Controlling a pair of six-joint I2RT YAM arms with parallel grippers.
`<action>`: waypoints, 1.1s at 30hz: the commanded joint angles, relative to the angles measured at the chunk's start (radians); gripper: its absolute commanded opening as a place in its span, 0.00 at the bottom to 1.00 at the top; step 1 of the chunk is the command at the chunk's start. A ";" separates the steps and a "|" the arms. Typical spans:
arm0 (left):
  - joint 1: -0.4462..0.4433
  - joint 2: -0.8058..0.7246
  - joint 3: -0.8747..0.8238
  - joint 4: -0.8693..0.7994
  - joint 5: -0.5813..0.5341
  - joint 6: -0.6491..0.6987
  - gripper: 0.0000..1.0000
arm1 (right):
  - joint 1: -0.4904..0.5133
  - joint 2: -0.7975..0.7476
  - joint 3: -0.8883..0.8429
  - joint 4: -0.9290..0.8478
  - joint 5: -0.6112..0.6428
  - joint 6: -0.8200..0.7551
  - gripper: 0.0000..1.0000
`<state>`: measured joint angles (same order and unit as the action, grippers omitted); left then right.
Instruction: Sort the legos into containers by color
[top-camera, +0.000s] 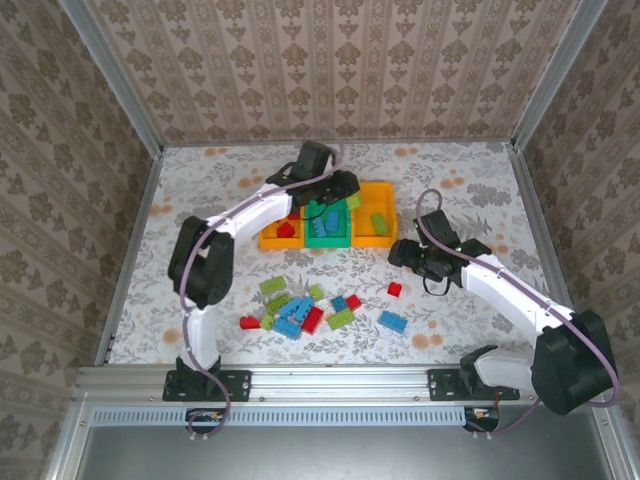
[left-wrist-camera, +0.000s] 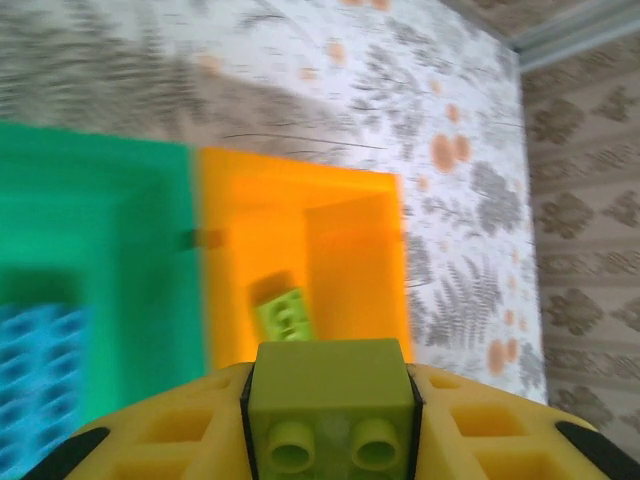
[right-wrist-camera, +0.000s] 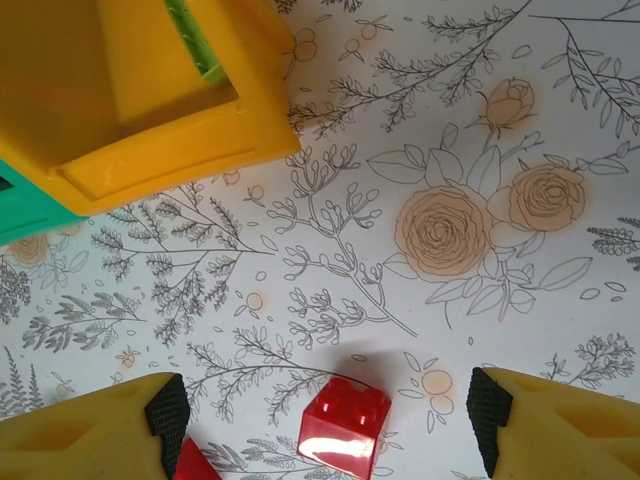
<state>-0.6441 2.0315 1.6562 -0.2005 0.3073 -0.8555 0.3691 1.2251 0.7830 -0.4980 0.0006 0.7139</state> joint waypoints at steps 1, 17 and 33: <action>-0.019 0.085 0.133 0.012 0.100 0.042 0.38 | -0.004 -0.046 -0.025 -0.019 -0.005 0.009 0.77; -0.028 0.156 0.202 0.023 0.124 0.054 0.76 | 0.049 -0.073 -0.018 0.011 -0.018 -0.049 0.76; 0.170 -0.292 -0.334 0.051 -0.013 0.160 1.00 | 0.483 0.414 0.405 -0.023 0.056 -0.235 0.73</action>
<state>-0.5480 1.7691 1.4242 -0.1493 0.3168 -0.6991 0.7986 1.5669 1.1118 -0.4747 0.0246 0.5404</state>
